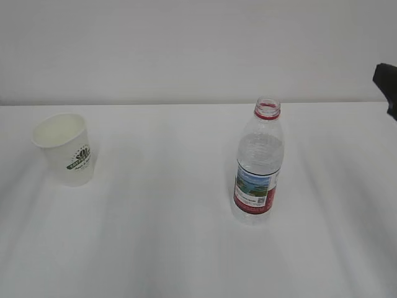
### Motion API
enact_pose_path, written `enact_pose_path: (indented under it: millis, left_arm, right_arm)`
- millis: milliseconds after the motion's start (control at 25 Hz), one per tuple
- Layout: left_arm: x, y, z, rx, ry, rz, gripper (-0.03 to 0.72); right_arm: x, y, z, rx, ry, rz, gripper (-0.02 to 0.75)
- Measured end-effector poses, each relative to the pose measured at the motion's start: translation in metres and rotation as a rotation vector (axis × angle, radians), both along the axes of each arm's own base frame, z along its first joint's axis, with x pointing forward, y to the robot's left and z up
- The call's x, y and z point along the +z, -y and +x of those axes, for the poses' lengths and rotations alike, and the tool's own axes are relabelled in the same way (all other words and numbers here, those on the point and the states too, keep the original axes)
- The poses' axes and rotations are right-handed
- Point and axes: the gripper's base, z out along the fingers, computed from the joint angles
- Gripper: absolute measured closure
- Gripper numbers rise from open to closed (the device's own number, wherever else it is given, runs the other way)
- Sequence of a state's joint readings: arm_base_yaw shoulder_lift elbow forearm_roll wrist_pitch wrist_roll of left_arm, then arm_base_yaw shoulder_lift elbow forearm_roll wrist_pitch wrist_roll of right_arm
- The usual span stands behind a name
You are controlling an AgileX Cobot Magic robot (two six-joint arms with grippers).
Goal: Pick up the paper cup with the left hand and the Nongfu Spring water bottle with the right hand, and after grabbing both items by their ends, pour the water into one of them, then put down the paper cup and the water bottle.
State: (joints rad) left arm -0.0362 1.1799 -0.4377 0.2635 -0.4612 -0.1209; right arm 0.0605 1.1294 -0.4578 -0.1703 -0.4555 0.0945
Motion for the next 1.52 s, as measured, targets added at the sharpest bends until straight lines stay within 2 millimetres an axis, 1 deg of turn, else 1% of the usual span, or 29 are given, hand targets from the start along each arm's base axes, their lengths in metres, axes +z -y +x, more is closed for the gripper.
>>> enact_pose_path:
  millis: [120,200,360,520,640,840,1080,1280,1520]
  left_arm:
    - [-0.004,0.000,0.002,0.000,-0.017,0.000,0.358]
    - [-0.009,0.000,0.005,-0.001,-0.038,0.001,0.335]
    - [-0.022,0.001,0.011,-0.001,-0.091,0.002,0.278]
    - [-0.037,0.001,0.014,-0.008,-0.130,-0.002,0.259]
    - [-0.053,0.003,0.009,-0.028,-0.124,-0.023,0.258]
    - [-0.079,0.007,-0.006,-0.060,-0.093,-0.100,0.257]
    - [-0.092,0.010,-0.017,-0.086,-0.025,-0.173,0.257]
    - [-0.108,0.010,-0.027,-0.081,-0.100,-0.180,0.257]
    - [-0.115,0.010,-0.033,-0.078,-0.137,-0.182,0.257]
  right_arm:
    - [-0.014,0.000,-0.007,0.005,-0.022,0.002,0.189]
    - [-0.022,0.000,-0.012,0.012,-0.036,-0.003,0.189]
    - [-0.029,-0.003,-0.018,0.049,-0.014,-0.028,0.189]
    - [-0.036,-0.004,-0.023,0.071,-0.029,-0.050,0.188]
    - [-0.039,-0.005,-0.025,0.076,-0.039,-0.055,0.188]
    - [-0.048,-0.005,-0.032,0.086,-0.044,-0.052,0.188]
    - [-0.060,-0.009,-0.041,0.136,-0.021,-0.056,0.188]
    - [-0.078,-0.013,-0.040,0.185,-0.047,-0.047,0.188]
    - [-0.100,-0.017,-0.036,0.218,-0.067,0.004,0.188]
